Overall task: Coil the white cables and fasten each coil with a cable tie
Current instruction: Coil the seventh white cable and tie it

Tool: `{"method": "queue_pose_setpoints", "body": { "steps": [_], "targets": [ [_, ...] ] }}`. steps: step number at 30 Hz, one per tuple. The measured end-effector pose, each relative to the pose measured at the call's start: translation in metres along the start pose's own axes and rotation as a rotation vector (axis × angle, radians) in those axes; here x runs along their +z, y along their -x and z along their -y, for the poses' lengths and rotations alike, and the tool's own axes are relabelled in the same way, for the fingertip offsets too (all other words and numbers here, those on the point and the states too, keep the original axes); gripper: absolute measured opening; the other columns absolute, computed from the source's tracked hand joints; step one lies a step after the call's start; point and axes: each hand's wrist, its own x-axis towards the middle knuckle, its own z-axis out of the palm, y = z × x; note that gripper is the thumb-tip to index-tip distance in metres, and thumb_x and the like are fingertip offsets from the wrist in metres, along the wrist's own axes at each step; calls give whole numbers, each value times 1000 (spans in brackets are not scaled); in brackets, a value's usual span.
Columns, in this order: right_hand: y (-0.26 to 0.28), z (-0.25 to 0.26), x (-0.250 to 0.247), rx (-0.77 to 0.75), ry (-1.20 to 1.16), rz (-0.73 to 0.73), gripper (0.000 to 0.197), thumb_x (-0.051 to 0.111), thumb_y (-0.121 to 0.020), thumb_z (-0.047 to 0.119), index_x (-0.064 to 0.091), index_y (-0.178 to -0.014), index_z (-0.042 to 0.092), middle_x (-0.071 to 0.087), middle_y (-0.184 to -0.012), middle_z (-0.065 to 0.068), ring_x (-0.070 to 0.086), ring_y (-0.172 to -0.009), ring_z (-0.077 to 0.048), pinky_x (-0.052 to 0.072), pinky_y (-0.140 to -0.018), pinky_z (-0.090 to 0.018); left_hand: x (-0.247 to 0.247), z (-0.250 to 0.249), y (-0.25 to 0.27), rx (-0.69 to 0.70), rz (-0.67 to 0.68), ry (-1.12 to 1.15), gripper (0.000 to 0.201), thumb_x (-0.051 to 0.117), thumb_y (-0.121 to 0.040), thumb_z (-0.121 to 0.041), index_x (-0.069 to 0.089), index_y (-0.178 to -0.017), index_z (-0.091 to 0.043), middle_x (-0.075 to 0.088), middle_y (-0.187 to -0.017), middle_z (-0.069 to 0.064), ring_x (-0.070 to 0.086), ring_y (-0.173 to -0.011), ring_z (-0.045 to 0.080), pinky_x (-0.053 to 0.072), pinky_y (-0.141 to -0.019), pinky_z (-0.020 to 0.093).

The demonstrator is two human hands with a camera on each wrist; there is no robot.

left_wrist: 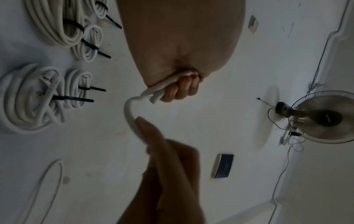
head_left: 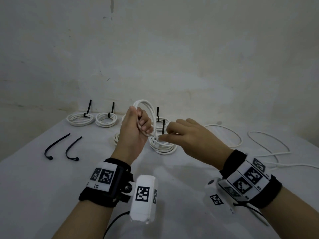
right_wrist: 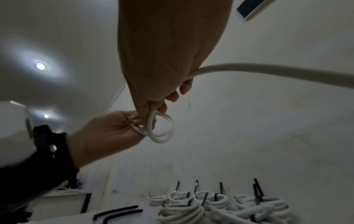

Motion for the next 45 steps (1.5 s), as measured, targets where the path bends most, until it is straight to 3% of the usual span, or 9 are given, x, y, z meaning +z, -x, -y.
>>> {"method": "queue_pose_setpoints", "body": {
  "steps": [5, 8, 11, 15, 20, 27, 36, 41, 45],
  "targets": [
    [-16, 11, -10, 114, -214, -154, 7, 59, -89, 16, 62, -93, 12, 60, -79, -4, 53, -68, -21, 45, -53, -34, 3, 11, 3, -20, 43, -169, 34, 23, -103, -22, 33, -72, -13, 38, -54, -1, 36, -47, 11, 34, -46, 22],
    [-20, 10, -14, 183, -291, -208, 23, 67, -83, 27, 57, -81, 7, 59, -75, -3, 55, -60, -22, 45, -47, -35, 4, 19, 9, -34, 92, -400, 39, 30, -99, -32, 46, -88, 2, 48, -75, 12, 44, -70, 21, 35, -58, 31],
    [-23, 4, -15, 257, -303, -201, 31, 74, -76, 31, 54, -74, 7, 53, -69, 2, 46, -57, -16, 42, -46, -32, 9, 26, 15, -38, 133, -503, 40, 27, -104, -32, 45, -79, -5, 45, -58, 2, 40, -51, 13, 32, -50, 25],
    [-17, -16, -14, 466, -513, -237, 27, 75, -79, 26, 54, -73, 10, 48, -60, 0, 38, -56, -15, 32, -52, -20, 14, 22, 16, -172, 160, -341, 41, 23, -103, -30, 37, -69, -12, 28, -46, -5, 20, -34, 4, 19, -34, 13],
    [-9, -32, -14, 632, -676, -261, 20, 71, -83, 19, 53, -77, 14, 50, -62, -3, 37, -55, -8, 31, -53, -15, 15, 17, 21, -326, 173, -175, 44, 23, -100, -41, 44, -73, -13, 26, -42, -8, 18, -30, 1, 13, -37, 17],
    [13, -37, 6, 748, -702, -216, 10, 48, -98, 17, 46, -90, 22, 49, -60, 1, 42, -48, -9, 37, -48, -19, 16, -2, 14, -220, 29, 140, 41, 26, -99, -41, 37, -65, -20, 26, -39, -8, 5, -39, 6, 15, -30, 14],
    [48, -29, 7, 514, -391, 283, 32, 47, -95, 6, 48, -120, 25, 53, -97, 4, 52, -70, -13, 47, -61, -36, 0, -10, 3, -60, -65, 150, 41, 22, -101, -40, 38, -69, -20, 28, -42, -8, 23, -30, 3, 20, -32, 14],
    [32, -14, 4, 170, -142, 138, 50, 52, -74, -15, 64, -108, 19, 54, -88, -3, 24, -68, -7, 28, -58, -26, -2, -5, 2, -20, -101, 45, 40, 22, -102, -39, 38, -71, -19, 28, -44, -9, 22, -32, 3, 21, -37, 16],
    [8, -1, -3, 82, -160, 60, 39, 51, -75, -8, 68, -99, 18, 56, -86, -2, 41, -79, -13, 30, -65, -30, 3, 3, 3, -48, -95, -42, 40, 23, -102, -39, 37, -72, -18, 29, -44, -8, 23, -33, 4, 22, -37, 16]
  ]
}}
